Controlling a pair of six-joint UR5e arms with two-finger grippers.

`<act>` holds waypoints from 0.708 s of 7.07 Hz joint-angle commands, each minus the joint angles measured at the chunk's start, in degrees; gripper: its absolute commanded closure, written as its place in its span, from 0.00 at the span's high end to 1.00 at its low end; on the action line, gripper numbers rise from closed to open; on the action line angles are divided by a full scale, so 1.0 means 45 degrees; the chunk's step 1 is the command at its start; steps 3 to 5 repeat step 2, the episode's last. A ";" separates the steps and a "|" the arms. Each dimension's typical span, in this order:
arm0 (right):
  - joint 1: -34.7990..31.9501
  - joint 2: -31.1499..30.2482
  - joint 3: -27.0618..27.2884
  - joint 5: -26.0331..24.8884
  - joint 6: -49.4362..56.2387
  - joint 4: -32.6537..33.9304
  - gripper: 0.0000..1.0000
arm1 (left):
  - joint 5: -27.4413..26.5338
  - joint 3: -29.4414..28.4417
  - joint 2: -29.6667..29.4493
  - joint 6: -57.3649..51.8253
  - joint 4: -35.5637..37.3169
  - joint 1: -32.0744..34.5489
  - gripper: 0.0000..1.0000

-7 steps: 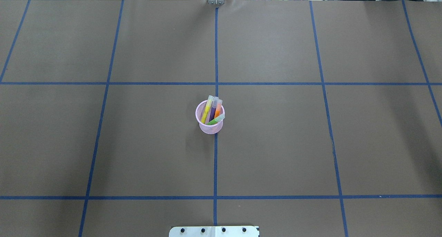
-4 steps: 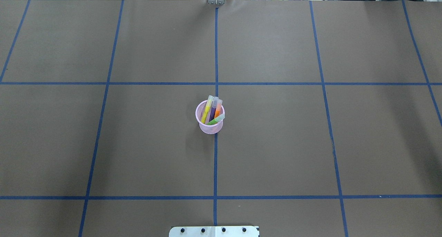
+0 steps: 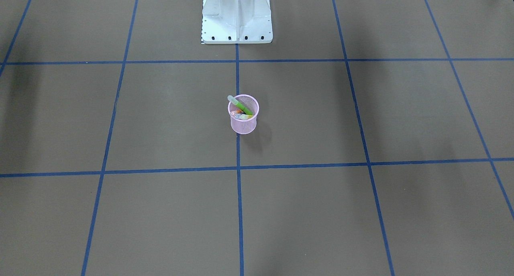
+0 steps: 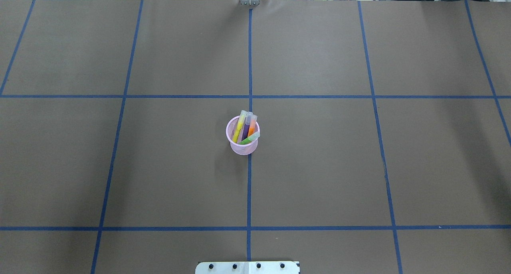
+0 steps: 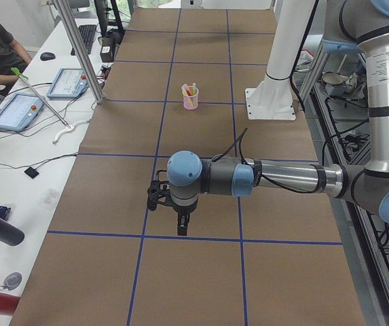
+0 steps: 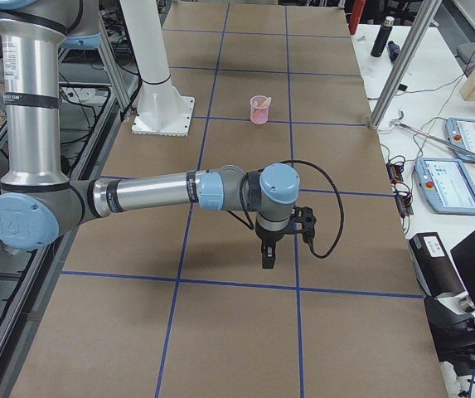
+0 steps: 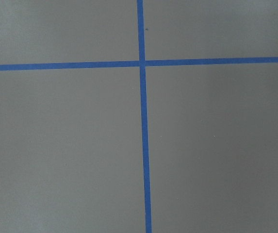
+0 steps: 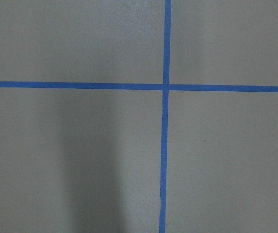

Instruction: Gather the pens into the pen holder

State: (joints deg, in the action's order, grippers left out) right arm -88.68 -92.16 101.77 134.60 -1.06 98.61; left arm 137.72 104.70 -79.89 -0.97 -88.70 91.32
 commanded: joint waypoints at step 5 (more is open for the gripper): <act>0.0000 0.0011 0.0002 0.0029 0.0020 0.0000 0.99 | 0.0001 -0.0004 0.0000 0.0000 -0.0015 0.0000 1.00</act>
